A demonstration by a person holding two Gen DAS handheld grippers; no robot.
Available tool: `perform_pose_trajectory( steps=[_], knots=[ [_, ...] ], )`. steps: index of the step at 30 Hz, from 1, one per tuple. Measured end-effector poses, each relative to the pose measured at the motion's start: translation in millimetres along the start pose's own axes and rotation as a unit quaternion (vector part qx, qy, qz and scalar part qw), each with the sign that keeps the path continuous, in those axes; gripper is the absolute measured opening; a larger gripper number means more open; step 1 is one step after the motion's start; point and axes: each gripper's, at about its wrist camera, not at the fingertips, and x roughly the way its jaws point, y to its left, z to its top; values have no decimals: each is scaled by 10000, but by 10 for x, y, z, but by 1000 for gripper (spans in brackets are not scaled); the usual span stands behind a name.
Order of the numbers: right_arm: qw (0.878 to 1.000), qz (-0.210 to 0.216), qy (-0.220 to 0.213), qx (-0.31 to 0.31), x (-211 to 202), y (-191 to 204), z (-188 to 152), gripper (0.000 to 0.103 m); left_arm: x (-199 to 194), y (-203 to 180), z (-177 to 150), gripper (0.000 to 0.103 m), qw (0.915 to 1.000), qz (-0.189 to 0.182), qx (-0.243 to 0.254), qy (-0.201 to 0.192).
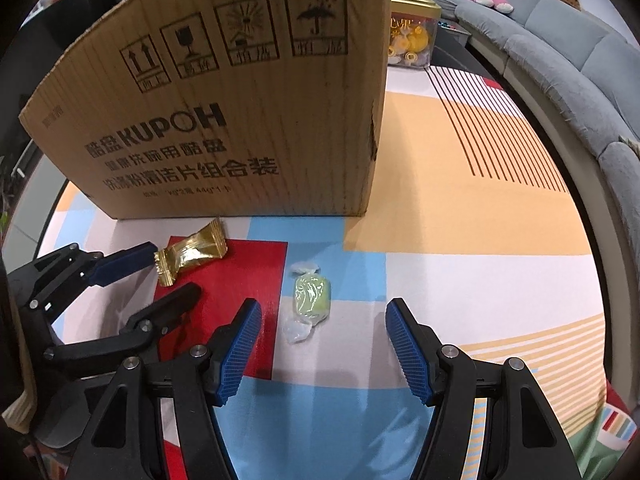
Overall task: Organize snacks
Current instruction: 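Close the left tool on the gold candy while the right tool grasps the green candy, then lift the gold and green candies with both tools and carry them over the box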
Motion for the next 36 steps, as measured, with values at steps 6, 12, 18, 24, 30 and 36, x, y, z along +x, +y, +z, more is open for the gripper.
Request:
perform_pose_trajectory(
  steps=[6,12,18,24,30,36],
  knots=[
    [10000,-5,58,-30,64,-4,-5,58,29,-8,-7,39,9999,-91,54,-81],
    [9999,-62,-16,-111,45,3,-23,42,40,-27,22,30,9998,-123,94,-144],
    [9999,-68,-50,-89,32,-7,-33,16,41,-84,38,27,9997,-59,75,-210],
    [9999,-48,-61,-81,14,-44,-22,14,27,-192,40,26,9996,34,110,-261],
    [9999,-29,-128,-71,-51,-44,20,14,-31,-205,73,26,9994,87,47,-317],
    [9997,-17,-213,-90,-143,-26,42,14,-136,-187,77,25,9992,132,-39,-378]
  ],
)
